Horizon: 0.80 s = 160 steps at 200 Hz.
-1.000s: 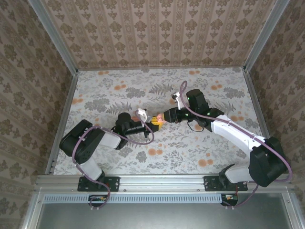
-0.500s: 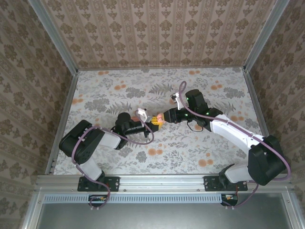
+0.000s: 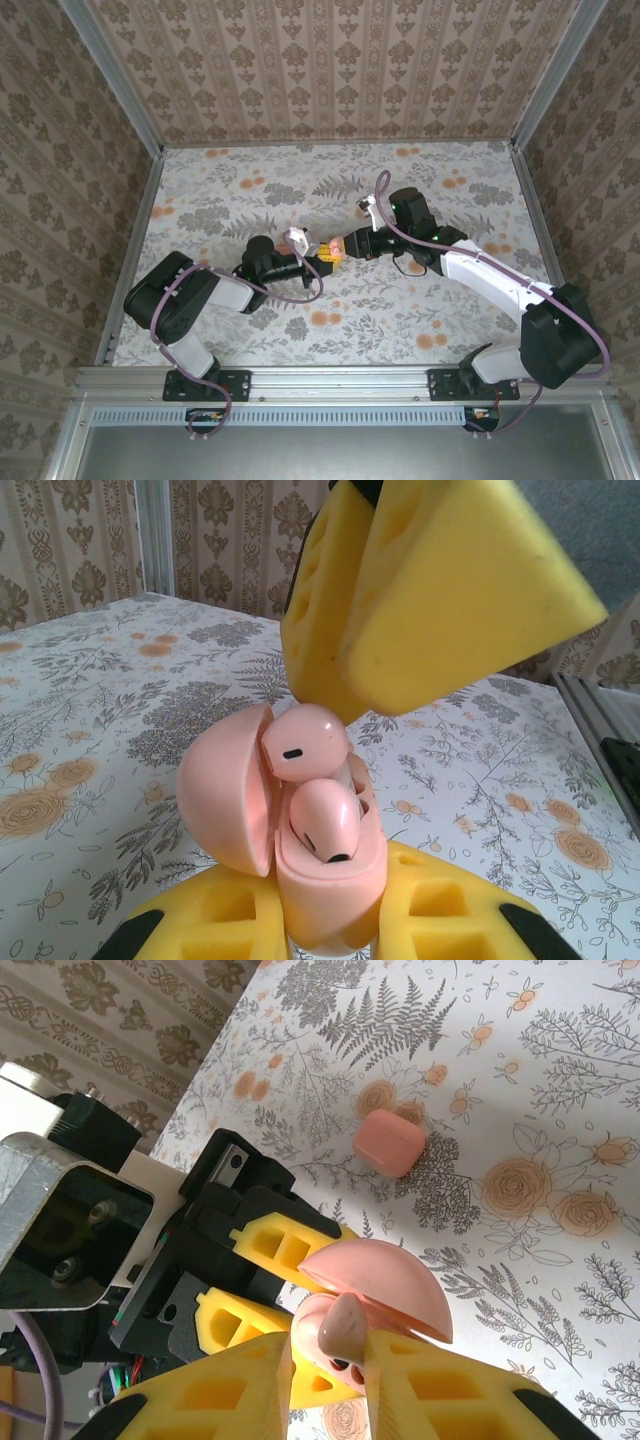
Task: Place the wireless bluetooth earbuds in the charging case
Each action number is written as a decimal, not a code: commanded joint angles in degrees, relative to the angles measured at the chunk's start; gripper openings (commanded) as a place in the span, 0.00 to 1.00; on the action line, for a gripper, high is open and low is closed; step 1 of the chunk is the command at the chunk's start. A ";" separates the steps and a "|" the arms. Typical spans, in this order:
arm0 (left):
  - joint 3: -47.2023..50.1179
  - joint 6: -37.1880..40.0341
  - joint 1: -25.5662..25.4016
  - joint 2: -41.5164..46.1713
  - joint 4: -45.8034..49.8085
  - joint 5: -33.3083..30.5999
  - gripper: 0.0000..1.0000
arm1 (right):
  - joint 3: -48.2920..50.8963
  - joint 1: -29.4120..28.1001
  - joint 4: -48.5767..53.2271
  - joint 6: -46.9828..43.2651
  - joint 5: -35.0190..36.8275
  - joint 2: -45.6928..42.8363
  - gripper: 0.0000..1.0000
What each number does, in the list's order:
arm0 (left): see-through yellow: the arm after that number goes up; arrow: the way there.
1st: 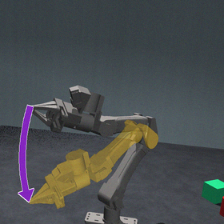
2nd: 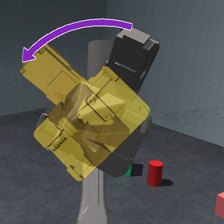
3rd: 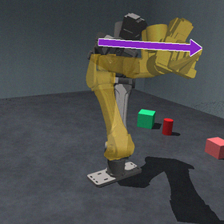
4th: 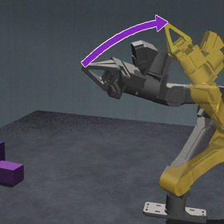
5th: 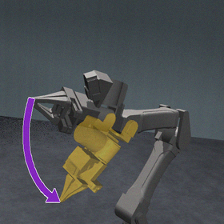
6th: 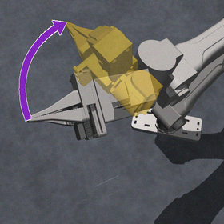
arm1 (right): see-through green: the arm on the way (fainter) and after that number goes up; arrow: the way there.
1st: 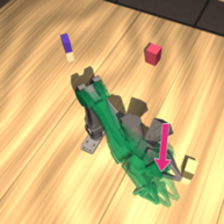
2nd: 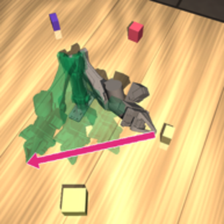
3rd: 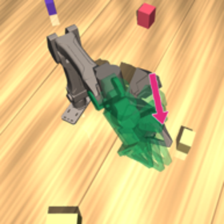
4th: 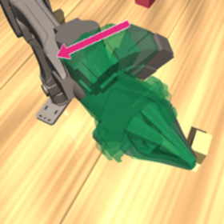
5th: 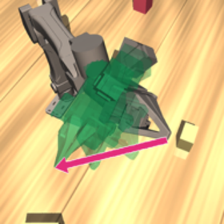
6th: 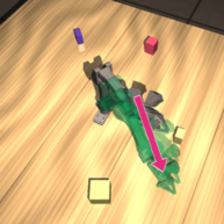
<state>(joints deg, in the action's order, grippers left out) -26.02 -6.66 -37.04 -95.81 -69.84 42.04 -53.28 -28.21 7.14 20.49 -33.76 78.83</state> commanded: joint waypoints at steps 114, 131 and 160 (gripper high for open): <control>-0.96 1.14 0.21 2.05 -0.82 0.59 0.10 | 0.38 0.07 5.45 -0.38 0.95 -5.24 0.31; -1.00 1.20 0.25 2.09 -0.82 0.65 0.10 | -0.05 0.08 6.29 0.45 2.32 -5.86 0.35; -1.27 1.13 0.16 2.16 -0.73 0.66 0.10 | -1.14 0.08 7.08 1.76 3.29 -5.02 0.36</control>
<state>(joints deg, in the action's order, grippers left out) -26.04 -6.44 -37.04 -95.39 -69.65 42.06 -53.21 -28.21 11.75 20.47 -32.73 73.84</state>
